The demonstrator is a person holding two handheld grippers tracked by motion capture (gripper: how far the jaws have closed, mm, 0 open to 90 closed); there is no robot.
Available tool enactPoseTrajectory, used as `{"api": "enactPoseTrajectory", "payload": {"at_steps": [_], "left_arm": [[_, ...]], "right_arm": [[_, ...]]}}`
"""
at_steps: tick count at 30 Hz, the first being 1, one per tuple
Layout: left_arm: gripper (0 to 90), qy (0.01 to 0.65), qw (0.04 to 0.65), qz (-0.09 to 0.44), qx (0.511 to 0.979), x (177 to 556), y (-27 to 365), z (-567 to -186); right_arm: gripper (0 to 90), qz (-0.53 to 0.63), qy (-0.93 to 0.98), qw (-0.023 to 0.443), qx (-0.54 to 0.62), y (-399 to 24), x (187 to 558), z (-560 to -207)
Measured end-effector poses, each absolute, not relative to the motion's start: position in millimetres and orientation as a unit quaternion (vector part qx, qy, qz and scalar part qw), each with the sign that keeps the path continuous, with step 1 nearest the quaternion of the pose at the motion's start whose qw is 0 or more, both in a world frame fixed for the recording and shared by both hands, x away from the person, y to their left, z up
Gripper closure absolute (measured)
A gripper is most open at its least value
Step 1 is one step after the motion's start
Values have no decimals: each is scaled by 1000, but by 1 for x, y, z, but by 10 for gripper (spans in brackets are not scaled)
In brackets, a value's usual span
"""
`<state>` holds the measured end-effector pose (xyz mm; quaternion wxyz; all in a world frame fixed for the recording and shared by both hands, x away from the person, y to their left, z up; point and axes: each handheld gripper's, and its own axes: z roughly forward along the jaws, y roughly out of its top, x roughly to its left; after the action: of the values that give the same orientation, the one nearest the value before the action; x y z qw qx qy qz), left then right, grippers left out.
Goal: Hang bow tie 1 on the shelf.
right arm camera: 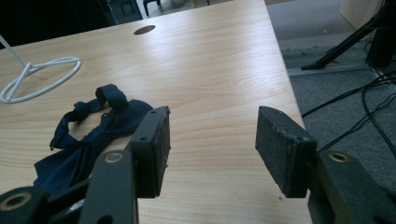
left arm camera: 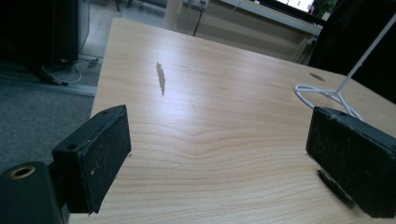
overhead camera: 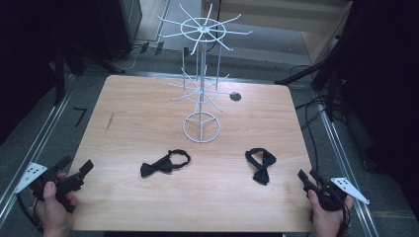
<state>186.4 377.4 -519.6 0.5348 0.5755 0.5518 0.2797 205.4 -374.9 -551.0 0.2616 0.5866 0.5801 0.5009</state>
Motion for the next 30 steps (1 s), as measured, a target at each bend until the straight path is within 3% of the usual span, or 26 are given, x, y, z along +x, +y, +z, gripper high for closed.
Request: {"api": "enactPoseTrajectory", "payload": {"at_steps": [30], "left_arm": [[76,551,498,291,603,193,366,-522]], "right_arm": [[459,485,625,245,561,-306,239,-517]]}}
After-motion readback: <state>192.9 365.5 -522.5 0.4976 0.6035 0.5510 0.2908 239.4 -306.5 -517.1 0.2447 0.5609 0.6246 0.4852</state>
